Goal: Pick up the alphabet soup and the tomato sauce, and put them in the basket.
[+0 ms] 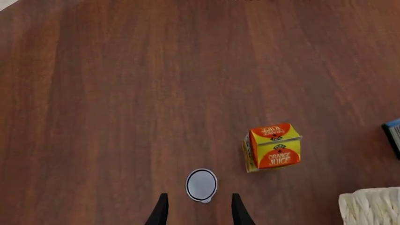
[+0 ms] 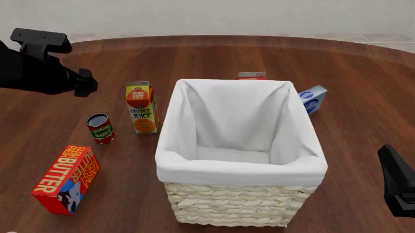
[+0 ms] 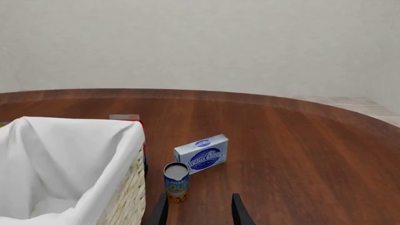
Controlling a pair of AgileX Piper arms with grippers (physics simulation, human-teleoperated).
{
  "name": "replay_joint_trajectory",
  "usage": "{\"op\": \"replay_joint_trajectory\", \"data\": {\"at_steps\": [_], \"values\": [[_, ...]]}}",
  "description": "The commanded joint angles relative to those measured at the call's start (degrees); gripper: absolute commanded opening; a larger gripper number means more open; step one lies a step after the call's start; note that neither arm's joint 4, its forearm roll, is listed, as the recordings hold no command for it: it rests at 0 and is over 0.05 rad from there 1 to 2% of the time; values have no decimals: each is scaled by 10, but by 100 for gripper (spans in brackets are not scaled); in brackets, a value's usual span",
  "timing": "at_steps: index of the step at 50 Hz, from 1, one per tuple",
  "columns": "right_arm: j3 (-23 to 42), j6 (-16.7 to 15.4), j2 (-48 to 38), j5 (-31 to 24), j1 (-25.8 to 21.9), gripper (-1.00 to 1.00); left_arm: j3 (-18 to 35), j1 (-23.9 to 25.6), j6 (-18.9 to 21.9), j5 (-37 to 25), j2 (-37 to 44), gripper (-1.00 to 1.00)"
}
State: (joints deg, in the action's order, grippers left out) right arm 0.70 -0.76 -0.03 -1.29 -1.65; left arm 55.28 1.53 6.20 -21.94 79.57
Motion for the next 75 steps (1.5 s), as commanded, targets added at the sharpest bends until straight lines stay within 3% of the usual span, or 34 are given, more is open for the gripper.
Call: {"op": "replay_joint_trajectory", "data": {"at_steps": [1, 43, 75], "values": [[2, 0, 0, -1, 0, 100, -14, 1, -15, 31, 15, 100], [3, 1, -3, 1, 2, 100, -43, 0, -52, 91, 73, 100], [1, 2, 0, -1, 1, 100, -68, -16, -44, 129, 103, 100]]}}
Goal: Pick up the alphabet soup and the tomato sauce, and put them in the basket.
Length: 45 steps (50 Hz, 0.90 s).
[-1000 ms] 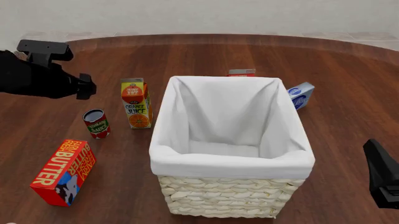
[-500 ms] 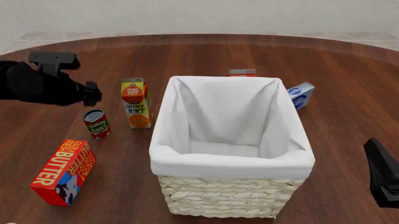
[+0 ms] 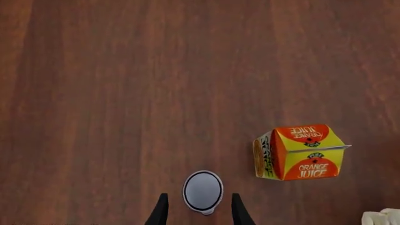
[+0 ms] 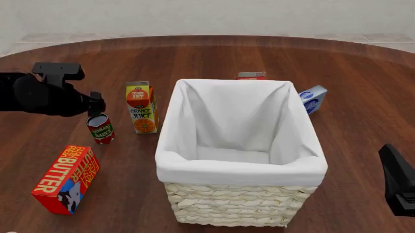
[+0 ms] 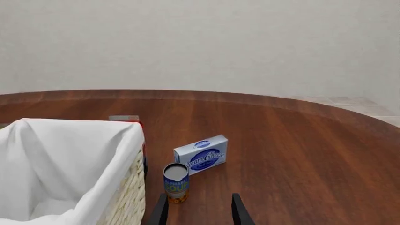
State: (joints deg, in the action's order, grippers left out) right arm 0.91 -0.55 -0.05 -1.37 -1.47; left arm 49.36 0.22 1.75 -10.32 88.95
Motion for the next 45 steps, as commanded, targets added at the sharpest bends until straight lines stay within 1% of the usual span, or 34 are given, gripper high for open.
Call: {"op": "replay_joint_trajectory", "data": {"at_steps": [1, 27, 45], "values": [[-1, 0, 0, 0, 0, 100, -9, -3, 0, 13, 9, 100], [0, -1, 0, 0, -1, 100, -27, 5, -7, 37, 28, 100], [-1, -1, -2, 3, -2, 100, -17, 8, -2, 39, 47, 100]]}}
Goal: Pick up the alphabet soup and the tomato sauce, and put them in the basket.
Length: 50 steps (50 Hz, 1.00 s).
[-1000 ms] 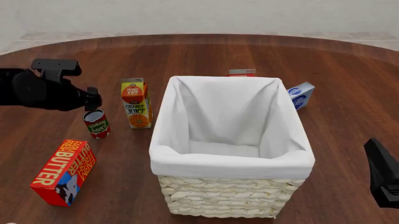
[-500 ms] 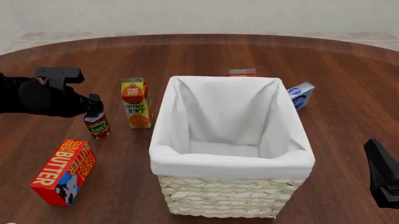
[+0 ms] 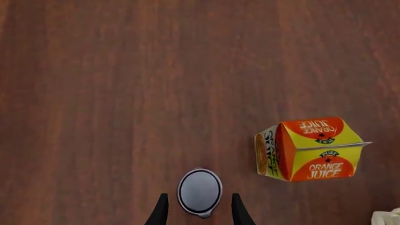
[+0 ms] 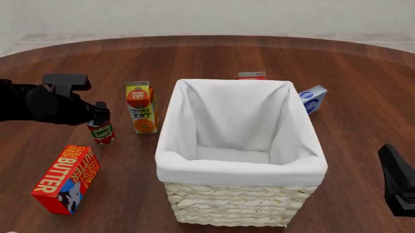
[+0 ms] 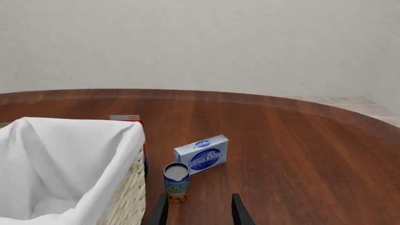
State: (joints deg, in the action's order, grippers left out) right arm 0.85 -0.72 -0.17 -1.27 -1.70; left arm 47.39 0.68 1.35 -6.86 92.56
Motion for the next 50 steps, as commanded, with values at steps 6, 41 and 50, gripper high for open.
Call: {"op": "replay_joint_trajectory", "data": {"at_steps": [6, 41, 50], "values": [[-1, -1, -3, 4, -1, 100, 0, 6, -1, 9, 16, 100], [1, 0, 0, 0, 0, 100, -3, 2, 4, 23, 38, 100], [1, 1, 1, -1, 1, 100, -6, 3, 4, 28, 43, 100]]}}
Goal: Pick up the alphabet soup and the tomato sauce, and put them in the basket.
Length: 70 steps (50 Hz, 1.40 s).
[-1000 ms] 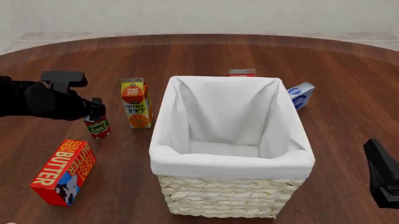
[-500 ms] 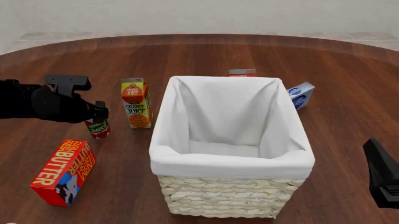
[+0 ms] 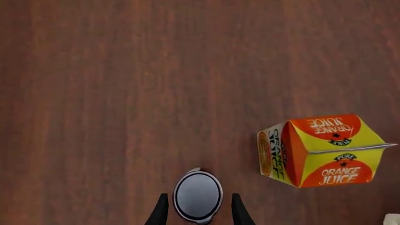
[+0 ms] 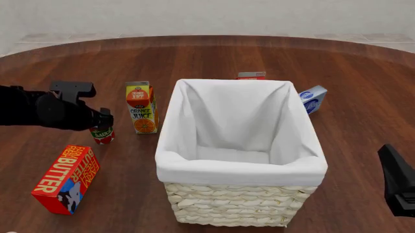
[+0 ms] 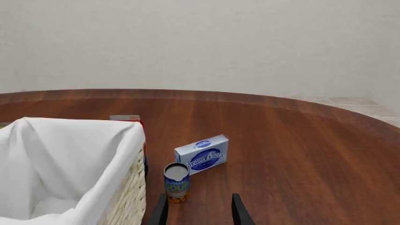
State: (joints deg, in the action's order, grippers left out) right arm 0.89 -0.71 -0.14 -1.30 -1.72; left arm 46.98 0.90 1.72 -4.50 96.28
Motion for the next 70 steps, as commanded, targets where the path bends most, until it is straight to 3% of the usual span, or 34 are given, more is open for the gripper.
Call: {"op": "replay_joint_trajectory", "data": {"at_steps": [1, 33, 52, 53, 70], "values": [[0, 1, 1, -1, 1, 100, -2, 1, 0, 5, 7, 100], [1, -1, -1, -1, 0, 100, -12, 9, -12, 24, 26, 100], [0, -1, 1, -1, -1, 100, -13, 0, 2, 27, 25, 100], [0, -1, 1, -1, -1, 100, -12, -3, 5, 27, 25, -100], [-1, -2, 0, 1, 0, 100, -6, -8, 12, 29, 23, -100]]}}
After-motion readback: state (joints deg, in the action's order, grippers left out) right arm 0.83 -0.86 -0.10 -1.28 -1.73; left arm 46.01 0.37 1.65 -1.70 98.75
